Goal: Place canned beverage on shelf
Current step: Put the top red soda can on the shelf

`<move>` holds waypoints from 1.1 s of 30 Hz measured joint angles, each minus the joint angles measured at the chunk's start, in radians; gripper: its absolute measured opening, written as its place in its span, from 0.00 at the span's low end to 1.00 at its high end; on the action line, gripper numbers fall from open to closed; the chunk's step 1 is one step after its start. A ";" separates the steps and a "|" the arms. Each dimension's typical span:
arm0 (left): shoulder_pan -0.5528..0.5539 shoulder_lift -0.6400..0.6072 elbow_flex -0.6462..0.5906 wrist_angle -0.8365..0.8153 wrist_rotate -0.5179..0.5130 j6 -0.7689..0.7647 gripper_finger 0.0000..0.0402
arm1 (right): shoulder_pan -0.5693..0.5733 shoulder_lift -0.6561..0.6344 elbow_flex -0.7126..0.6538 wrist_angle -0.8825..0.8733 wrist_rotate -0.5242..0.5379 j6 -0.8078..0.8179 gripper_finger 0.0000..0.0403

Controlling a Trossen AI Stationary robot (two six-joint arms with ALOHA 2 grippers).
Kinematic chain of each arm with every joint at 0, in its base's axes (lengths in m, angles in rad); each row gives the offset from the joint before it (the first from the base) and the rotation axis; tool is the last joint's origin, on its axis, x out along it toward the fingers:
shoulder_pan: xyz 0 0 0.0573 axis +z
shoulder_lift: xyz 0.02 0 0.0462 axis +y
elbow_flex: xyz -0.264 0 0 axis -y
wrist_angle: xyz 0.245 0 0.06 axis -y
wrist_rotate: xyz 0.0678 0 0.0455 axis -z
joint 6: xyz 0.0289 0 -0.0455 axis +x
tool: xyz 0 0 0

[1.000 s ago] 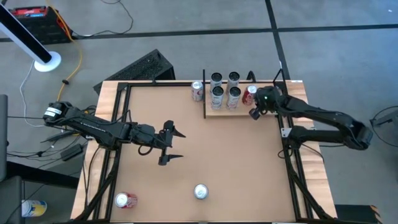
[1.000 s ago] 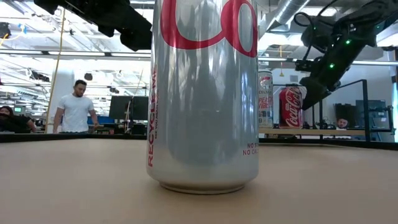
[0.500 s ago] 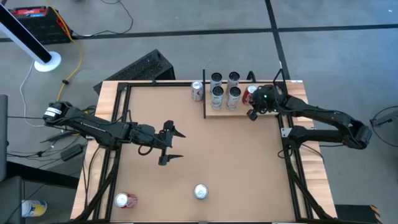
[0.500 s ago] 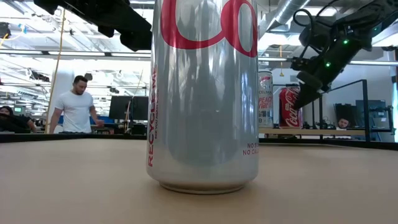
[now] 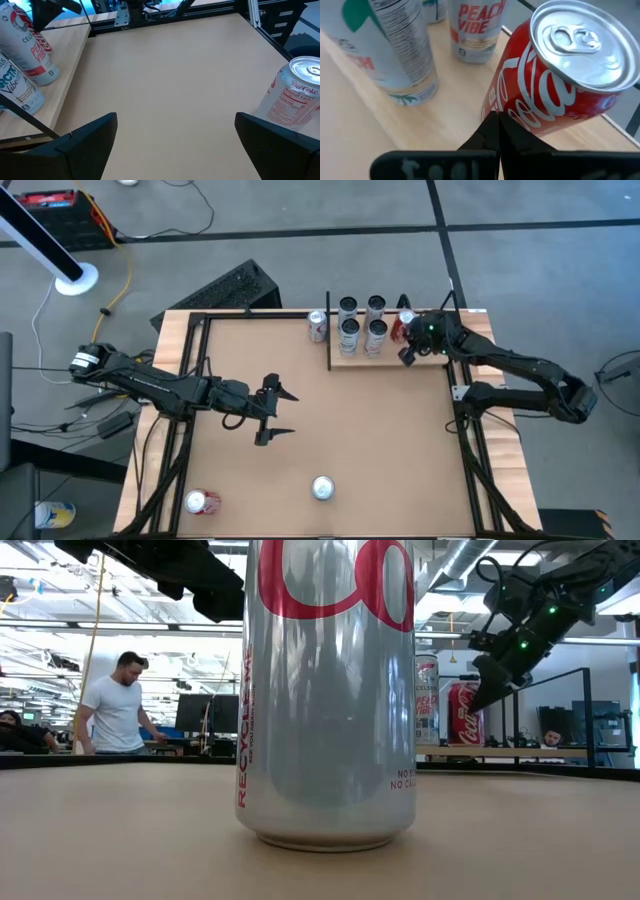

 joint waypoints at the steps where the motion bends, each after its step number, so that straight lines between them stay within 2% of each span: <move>1: 0.000 0.000 0.000 0.000 0.000 0.000 0.97 | -0.003 0.000 0.000 0.005 0.000 -0.005 0.05; 11: 0.000 0.000 0.000 0.000 0.000 -0.001 0.97 | -0.026 0.000 0.000 0.051 0.000 -0.029 0.05; 16: 0.000 0.000 0.000 0.000 0.000 -0.001 0.97 | -0.025 0.000 0.000 -0.015 -0.032 -0.034 0.05; 23: 0.000 0.000 0.000 0.006 -0.001 0.009 0.97 | -0.026 0.000 0.000 -0.034 0.027 -0.034 0.05; 33: 0.000 0.000 0.000 0.004 -0.001 0.004 0.97 | -0.087 0.000 0.000 0.018 0.031 -0.062 0.05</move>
